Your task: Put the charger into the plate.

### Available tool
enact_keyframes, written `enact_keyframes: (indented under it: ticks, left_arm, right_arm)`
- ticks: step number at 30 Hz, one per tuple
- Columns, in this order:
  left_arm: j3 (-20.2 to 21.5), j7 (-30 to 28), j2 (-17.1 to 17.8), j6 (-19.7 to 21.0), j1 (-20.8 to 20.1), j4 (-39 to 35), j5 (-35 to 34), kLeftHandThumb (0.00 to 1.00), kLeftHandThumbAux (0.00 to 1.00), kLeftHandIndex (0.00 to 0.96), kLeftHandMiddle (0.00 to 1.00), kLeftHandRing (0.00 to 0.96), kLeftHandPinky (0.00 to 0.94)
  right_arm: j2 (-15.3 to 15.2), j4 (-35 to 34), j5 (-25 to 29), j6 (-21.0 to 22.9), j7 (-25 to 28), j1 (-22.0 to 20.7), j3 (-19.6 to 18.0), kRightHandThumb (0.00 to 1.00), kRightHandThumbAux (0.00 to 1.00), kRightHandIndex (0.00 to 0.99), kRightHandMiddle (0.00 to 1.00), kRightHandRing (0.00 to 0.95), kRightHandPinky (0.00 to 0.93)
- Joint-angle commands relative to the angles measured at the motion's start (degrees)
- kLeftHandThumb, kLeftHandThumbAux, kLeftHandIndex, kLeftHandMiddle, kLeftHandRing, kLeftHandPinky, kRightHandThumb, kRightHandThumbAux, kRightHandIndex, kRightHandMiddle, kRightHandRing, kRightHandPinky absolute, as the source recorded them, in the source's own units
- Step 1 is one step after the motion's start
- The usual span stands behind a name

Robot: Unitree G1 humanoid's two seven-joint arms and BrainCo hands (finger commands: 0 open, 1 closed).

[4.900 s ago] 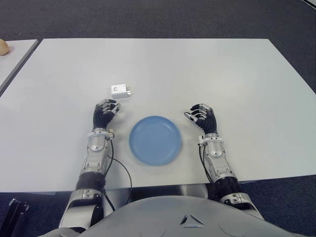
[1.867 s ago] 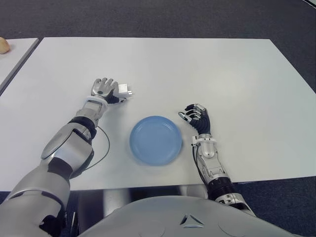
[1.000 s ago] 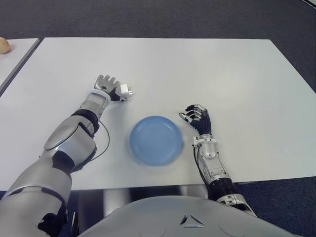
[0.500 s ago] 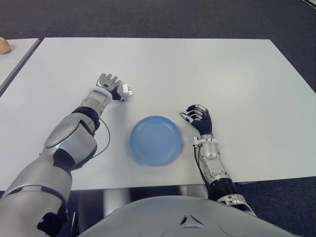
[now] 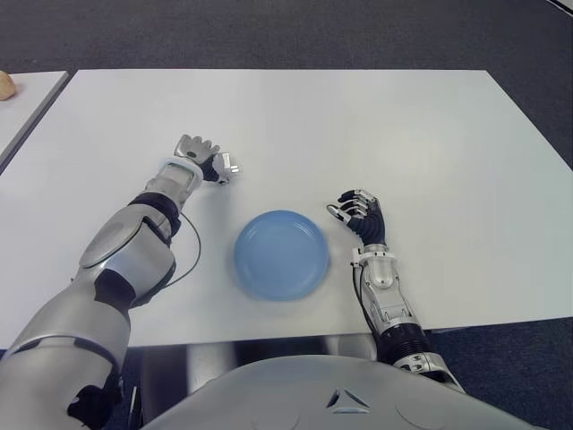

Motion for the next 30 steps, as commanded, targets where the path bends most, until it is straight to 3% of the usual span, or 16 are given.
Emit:
enact_keyframes:
  ticks: [1,5,11,14,20,30]
  left_arm:
    - [0.51,0.06,-0.14,-1.62,3.56,1.33,-0.46,0.712,0.643,0.387,0.352,0.347,0.378]
    - [1.92,0.04,-0.18,-2.24,3.58,1.28,-1.71,0.726,0.678,0.424,0.427,0.419,0.42]
    - [4.04,-0.24,-0.29,-2.81,3.5,1.04,-3.63,0.838,0.66,0.471,0.449,0.495,0.487]
    - [5.34,-0.77,-0.43,-3.14,3.5,0.91,-4.83,0.908,0.657,0.41,0.464,0.521,0.599]
    - [7.86,-1.7,-0.58,-3.86,3.5,0.63,-7.39,0.942,0.653,0.38,0.498,0.538,0.728]
    - [9.71,-3.66,-0.77,-4.31,3.42,0.51,-8.94,0.947,0.652,0.387,0.506,0.522,0.728]
  right_arm:
    - [0.07,0.1,0.59,1.69,0.72,1.34,-0.38,0.705,0.731,0.424,0.486,0.506,0.509]
    - [0.05,0.02,0.81,1.4,1.0,1.43,-0.5,0.704,0.731,0.424,0.484,0.504,0.507]
    - [0.02,0.07,0.3,0.77,0.43,1.48,-0.59,0.705,0.731,0.424,0.488,0.507,0.515]
    - [-0.09,0.01,-0.08,0.81,0.19,1.5,-0.5,0.705,0.731,0.424,0.489,0.508,0.517]
    - [-0.2,-0.16,0.01,1.34,0.56,1.47,-0.42,0.705,0.731,0.423,0.487,0.507,0.513]
    - [-0.36,0.16,0.14,1.24,0.85,1.16,-0.52,0.704,0.731,0.424,0.482,0.502,0.509]
